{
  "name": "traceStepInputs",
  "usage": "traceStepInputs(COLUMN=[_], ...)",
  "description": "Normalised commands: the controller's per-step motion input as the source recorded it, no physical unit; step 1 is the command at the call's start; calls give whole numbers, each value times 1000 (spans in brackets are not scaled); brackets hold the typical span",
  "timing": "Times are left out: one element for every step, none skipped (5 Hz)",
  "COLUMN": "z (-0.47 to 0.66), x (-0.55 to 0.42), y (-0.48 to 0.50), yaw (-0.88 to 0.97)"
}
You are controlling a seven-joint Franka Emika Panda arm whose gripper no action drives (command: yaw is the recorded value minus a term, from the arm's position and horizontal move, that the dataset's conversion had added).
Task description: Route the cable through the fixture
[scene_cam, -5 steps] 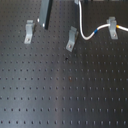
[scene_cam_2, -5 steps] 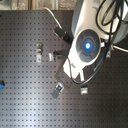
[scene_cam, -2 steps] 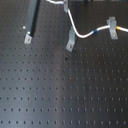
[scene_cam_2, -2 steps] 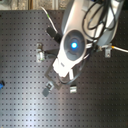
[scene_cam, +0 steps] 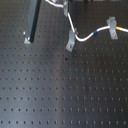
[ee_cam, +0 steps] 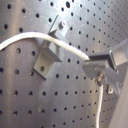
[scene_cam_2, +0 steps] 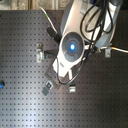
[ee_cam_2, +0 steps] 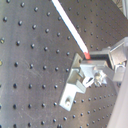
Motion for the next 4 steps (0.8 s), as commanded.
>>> traceStepInputs(z=[349, 403, 293, 403], x=[-59, -157, -220, -190], y=[58, 145, 198, 180], yaw=[0, 0, 0, 0])
